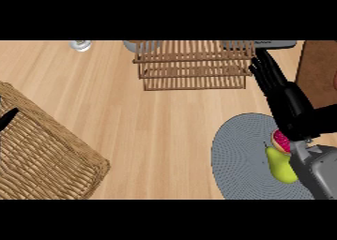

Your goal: Pick the pear from the placemat and place it in the tiered shelf

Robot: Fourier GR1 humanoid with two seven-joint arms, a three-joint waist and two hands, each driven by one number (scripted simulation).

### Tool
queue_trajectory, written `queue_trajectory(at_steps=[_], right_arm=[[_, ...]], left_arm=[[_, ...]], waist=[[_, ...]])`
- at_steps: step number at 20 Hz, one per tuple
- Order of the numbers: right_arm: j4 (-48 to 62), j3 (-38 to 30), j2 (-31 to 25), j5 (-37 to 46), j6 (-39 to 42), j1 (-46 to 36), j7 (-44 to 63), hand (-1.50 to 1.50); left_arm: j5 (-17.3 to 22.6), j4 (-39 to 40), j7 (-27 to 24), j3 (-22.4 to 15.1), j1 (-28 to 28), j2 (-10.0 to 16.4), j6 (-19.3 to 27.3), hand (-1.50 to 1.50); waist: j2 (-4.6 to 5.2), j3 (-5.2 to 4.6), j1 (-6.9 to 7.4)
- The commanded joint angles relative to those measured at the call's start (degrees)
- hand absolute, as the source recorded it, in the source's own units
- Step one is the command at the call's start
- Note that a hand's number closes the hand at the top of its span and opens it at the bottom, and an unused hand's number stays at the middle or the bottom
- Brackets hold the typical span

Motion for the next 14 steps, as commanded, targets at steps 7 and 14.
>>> queue_trajectory(at_steps=[7, 14], right_arm=[[9.2, -7.0, -0.2, -21.2, 24.3, 5.9, -5.5, 1.50], [15.5, -13.9, 1.3, -49.7, 52.0, 6.9, -1.2, -1.50]], left_arm=[[10.1, -2.3, 7.3, -4.4, -2.8, -9.9, -3.2, 0.00], [10.6, -3.6, 8.2, -5.3, -3.0, -10.4, -1.5, 0.00]], waist=[[2.47, -3.35, -0.58], [2.31, -3.16, -0.20]])
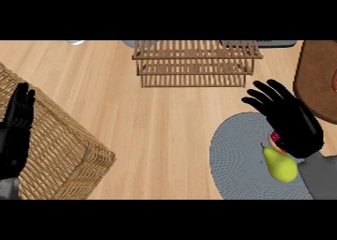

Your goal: Pick the pear from the placemat and place it in the tiered shelf

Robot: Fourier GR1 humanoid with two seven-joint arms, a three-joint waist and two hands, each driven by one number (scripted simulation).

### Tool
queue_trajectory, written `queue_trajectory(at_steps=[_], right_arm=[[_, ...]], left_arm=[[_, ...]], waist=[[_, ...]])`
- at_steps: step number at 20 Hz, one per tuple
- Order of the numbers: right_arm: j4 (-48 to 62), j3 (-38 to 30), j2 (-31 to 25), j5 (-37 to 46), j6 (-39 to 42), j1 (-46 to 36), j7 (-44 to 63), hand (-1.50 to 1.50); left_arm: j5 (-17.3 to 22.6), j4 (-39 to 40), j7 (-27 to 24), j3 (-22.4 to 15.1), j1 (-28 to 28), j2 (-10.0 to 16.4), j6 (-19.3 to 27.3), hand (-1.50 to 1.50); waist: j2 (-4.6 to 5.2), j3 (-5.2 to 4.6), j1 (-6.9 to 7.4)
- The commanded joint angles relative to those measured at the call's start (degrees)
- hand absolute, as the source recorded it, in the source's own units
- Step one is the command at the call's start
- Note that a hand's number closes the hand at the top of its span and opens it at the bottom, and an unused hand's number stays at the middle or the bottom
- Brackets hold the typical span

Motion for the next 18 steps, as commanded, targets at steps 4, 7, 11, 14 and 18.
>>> queue_trajectory(at_steps=[4, 7, 11, 14, 18], right_arm=[[10.8, -6.6, -11.1, -9.7, 32.1, -1.1, 2.8, -1.50], [11.6, -9.6, -18.0, -6.0, 42.0, -3.6, 2.8, -1.50], [12.4, -14.6, -24.0, 0.9, 49.9, -6.6, 2.3, -1.50], [8.4, -18.7, -23.6, 12.5, 48.6, -8.5, 1.4, -1.50], [1.8, -22.3, -22.5, 23.9, 48.7, -8.6, 0.1, -1.50]], left_arm=[[3.1, 0.8, 4.5, -0.9, -2.4, -1.7, -0.7, 0.00], [1.4, 1.2, 4.3, -2.6, -2.6, -3.3, 1.4, 0.00], [1.6, 0.4, 6.0, -2.6, -3.2, -2.4, 2.0, 0.00], [1.8, 0.8, 5.1, -2.6, -2.5, -2.1, 1.7, 0.00], [1.5, 0.8, 5.3, -2.9, -2.3, -2.7, 2.7, 0.00]], waist=[[0.10, -0.83, 0.13], [-0.08, -0.91, -0.58], [-0.39, -0.90, -0.62], [-0.45, -0.87, -0.59], [-0.67, -0.94, -0.75]])
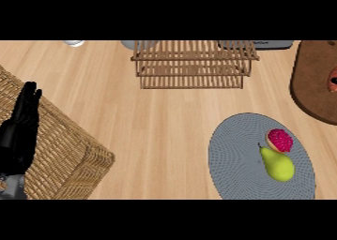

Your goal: Pick the pear from the placemat and place it in the tiered shelf

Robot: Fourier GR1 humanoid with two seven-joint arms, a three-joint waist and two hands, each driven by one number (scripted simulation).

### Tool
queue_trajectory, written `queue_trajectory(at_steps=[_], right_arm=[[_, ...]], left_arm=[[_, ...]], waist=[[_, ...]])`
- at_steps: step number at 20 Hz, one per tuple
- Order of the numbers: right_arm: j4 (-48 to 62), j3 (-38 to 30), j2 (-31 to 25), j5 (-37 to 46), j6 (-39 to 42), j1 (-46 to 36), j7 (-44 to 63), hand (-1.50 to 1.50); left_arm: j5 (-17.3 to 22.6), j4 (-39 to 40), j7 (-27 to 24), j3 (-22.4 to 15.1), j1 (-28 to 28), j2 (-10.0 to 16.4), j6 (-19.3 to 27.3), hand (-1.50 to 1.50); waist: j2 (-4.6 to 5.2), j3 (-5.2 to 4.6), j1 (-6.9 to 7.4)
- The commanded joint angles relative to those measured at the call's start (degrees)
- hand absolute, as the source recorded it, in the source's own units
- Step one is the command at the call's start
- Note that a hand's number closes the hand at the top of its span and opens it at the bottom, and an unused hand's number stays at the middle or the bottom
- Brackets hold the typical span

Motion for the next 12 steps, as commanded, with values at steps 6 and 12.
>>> queue_trajectory(at_steps=[6, 12], right_arm=[[-11.0, -6.3, 7.9, 27.9, 10.0, 4.2, -7.4, -1.50], [-18.8, -5.9, 9.5, 44.5, 5.6, 4.8, -12.7, -1.50]], left_arm=[[0.5, 0.3, 2.0, -1.4, -0.3, -1.3, -0.3, 0.00], [-1.2, 0.4, 3.2, -2.8, -2.2, -2.4, 1.8, 0.00]], waist=[[0.10, -0.46, 0.07], [0.15, -0.43, 0.26]])
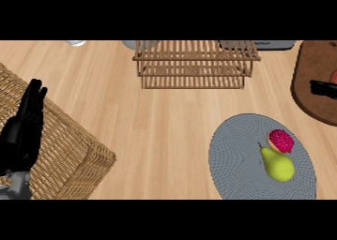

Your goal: Pick the pear from the placemat and place it in the tiered shelf

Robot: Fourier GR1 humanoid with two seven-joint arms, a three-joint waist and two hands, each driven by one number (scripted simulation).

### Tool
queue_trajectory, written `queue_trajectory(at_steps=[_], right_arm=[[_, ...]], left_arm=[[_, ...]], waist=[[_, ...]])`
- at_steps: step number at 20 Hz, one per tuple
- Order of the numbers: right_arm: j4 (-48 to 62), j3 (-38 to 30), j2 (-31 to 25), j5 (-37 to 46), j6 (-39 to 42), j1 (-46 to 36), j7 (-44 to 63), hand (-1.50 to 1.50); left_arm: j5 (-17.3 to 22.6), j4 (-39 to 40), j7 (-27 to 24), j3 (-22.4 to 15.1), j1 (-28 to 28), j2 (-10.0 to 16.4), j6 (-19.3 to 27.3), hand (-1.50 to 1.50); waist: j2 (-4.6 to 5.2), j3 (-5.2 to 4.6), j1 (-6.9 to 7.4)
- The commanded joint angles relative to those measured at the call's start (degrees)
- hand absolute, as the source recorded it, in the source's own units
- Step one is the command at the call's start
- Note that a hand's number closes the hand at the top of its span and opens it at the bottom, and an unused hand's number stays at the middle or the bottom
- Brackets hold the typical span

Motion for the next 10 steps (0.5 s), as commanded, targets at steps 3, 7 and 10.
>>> queue_trajectory(at_steps=[3, 7, 10], right_arm=[[-6.0, 3.9, 0.9, 19.0, 2.9, 2.9, -10.8, -1.50], [-4.0, 7.6, 1.6, 27.8, -3.7, 8.3, -20.5, -1.50], [1.7, 11.4, 0.5, 32.5, -8.8, 7.3, -27.2, -1.50]], left_arm=[[0.8, 0.8, 1.8, 0.0, -1.6, -0.6, -0.8, 0.00], [0.5, -1.0, 2.7, -1.6, -0.9, -1.4, -0.2, 0.00], [0.6, 2.4, -0.2, -0.7, -2.1, -2.3, -0.8, 0.00]], waist=[[0.40, -0.37, 0.24], [0.34, -0.31, 0.33], [0.48, -0.44, 0.51]])
